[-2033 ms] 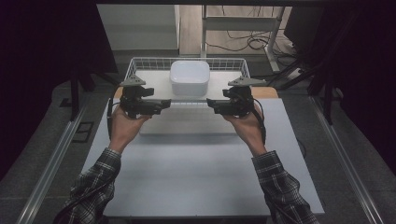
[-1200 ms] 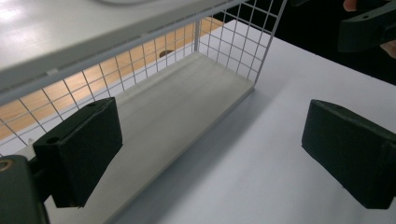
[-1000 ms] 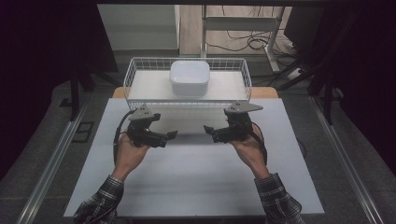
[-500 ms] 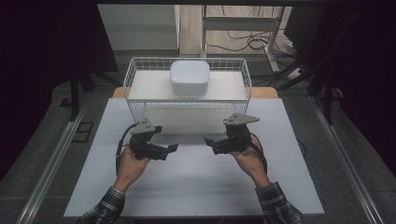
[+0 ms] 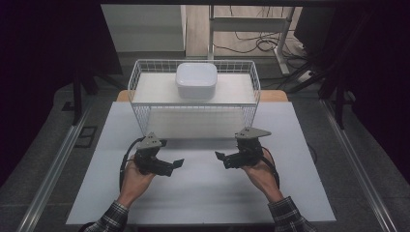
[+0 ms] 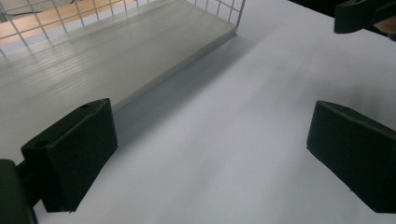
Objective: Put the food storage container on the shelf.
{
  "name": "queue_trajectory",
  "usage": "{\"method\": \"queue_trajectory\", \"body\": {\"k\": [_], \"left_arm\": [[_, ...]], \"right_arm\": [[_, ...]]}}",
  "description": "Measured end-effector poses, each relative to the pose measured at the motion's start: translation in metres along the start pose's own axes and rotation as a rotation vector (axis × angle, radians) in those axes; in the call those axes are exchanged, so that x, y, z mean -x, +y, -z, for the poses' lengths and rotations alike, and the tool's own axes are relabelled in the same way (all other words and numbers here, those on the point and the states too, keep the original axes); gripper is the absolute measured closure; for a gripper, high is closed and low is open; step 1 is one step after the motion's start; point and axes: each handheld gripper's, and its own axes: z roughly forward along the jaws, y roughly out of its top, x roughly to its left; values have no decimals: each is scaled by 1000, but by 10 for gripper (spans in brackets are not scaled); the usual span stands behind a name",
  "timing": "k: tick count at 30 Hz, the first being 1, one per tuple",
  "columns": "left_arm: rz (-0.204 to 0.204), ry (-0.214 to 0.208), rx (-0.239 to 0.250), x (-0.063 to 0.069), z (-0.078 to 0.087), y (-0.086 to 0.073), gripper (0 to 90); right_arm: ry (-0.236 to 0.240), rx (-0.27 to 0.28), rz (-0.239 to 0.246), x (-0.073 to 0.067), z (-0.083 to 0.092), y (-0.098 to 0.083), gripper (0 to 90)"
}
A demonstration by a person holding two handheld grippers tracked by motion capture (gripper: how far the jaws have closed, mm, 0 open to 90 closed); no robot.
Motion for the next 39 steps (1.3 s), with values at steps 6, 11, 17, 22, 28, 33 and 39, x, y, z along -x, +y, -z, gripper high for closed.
{"method": "queue_trajectory", "body": {"k": [6,11,17,22,28,33,39], "left_arm": [[17,9,3,1,11,-9,10],[24,13,-1,3,17,-15,9],[31,22,-5,5,21,-23,10],[24,41,-17,8,22,-31,12],[27,52,-43,10,22,-43,12],[24,60,-51,11,23,-47,14],[16,69,-64,15,25,-52,15]], "right_arm": [[4,6,-5,-2,9,-4,0],[-1,8,-4,-5,17,-10,0],[-3,1,-2,-9,19,-16,0],[-5,-7,9,-13,20,-24,0],[-4,-17,14,-15,21,-33,0],[-1,-27,22,-16,23,-40,0],[0,-35,27,-19,25,-46,0]]}}
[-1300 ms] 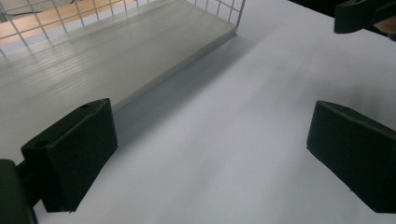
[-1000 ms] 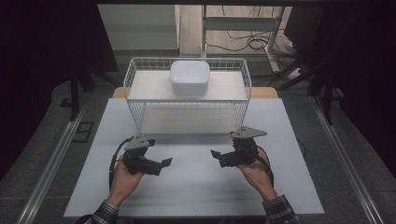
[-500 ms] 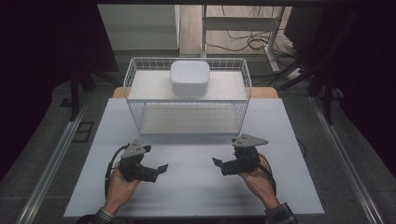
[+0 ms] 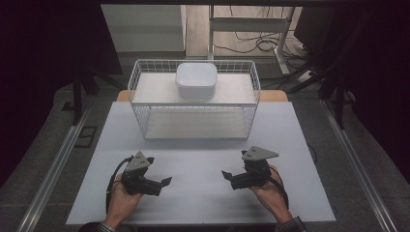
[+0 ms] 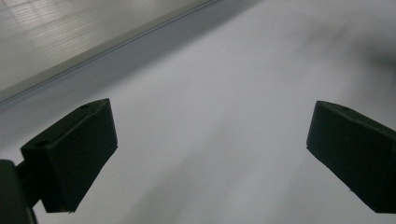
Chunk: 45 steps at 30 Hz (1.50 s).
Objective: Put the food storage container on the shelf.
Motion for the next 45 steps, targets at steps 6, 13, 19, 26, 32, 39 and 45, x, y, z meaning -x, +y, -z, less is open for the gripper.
{"method": "queue_trajectory", "body": {"k": [6,13,19,26,32,39,45], "left_arm": [[-2,10,-17,1,5,-8,15],[4,24,-31,1,11,-17,14],[16,37,-35,0,19,-24,14],[41,58,-34,-4,31,-35,14],[53,67,-31,-6,37,-41,15],[75,72,-30,-9,44,-49,15],[89,83,-22,-11,49,-54,15]], "right_arm": [[-4,-24,19,-3,5,-8,0],[-13,-27,14,-4,13,-16,0],[-29,-28,-2,-2,23,-24,0],[-63,-15,-20,0,38,-34,0],[-86,-12,-26,1,47,-39,0],[-124,-21,-39,5,59,-51,0],[-151,-27,-63,9,67,-59,0]]}}
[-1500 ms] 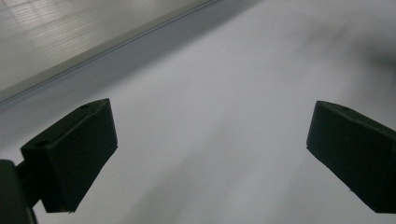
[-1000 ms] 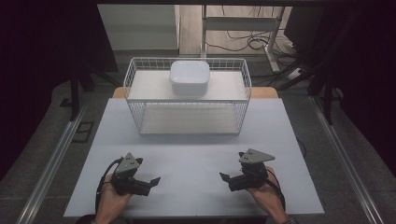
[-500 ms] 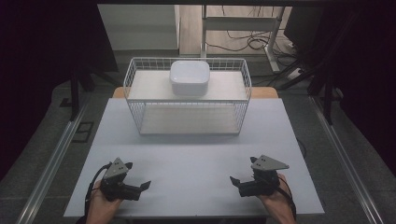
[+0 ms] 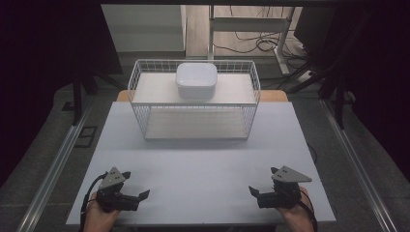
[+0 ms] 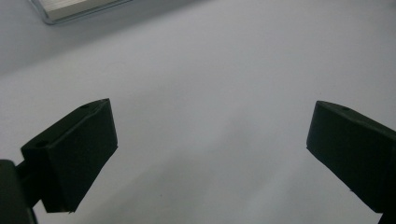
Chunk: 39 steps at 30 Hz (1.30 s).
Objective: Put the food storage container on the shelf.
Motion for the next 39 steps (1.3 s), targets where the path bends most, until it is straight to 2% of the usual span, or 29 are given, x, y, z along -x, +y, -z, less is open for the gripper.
{"method": "queue_trajectory", "body": {"k": [24,33,39], "left_arm": [[49,45,14,-15,12,-15,15],[68,52,20,-19,15,-17,15],[73,49,7,-19,14,-16,18]], "right_arm": [[-69,-47,-72,18,17,-33,0],[-76,-71,-97,21,20,-40,0],[-74,-95,-114,23,21,-45,0]]}}
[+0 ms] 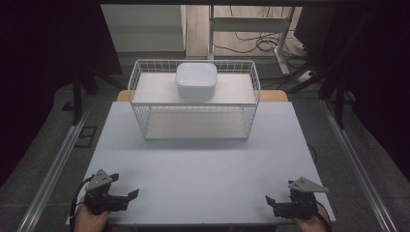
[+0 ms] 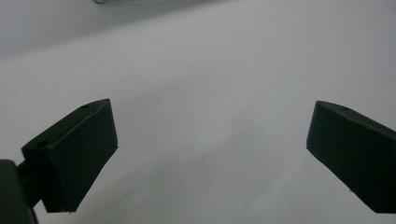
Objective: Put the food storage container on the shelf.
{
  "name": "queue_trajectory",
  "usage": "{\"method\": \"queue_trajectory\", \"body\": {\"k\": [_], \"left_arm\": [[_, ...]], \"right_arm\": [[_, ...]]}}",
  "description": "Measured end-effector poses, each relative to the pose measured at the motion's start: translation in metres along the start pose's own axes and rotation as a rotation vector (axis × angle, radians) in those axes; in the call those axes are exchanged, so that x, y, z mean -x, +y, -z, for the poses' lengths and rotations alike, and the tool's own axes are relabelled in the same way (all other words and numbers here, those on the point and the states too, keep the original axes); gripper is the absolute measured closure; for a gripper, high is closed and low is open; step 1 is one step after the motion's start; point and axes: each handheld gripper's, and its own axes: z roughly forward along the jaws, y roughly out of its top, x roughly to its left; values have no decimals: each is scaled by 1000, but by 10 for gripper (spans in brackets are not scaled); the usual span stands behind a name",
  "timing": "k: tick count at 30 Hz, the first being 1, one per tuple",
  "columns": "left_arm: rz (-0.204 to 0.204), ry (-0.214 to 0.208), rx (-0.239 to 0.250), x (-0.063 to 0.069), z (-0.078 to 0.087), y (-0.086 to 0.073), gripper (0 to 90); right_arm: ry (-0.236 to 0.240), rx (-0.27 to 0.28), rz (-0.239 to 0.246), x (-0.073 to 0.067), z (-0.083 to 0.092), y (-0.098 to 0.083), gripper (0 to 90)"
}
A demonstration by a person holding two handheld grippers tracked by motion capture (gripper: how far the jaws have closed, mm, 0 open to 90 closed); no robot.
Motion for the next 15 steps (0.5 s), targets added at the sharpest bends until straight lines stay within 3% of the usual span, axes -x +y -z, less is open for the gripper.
{"method": "queue_trajectory", "body": {"k": [6,15], "left_arm": [[7,-1,-15,-1,-2,0,29],[11,-2,-36,-1,-4,1,40]], "right_arm": [[-1,15,-23,2,2,-1,0],[7,-6,-41,4,-1,-1,0]]}}
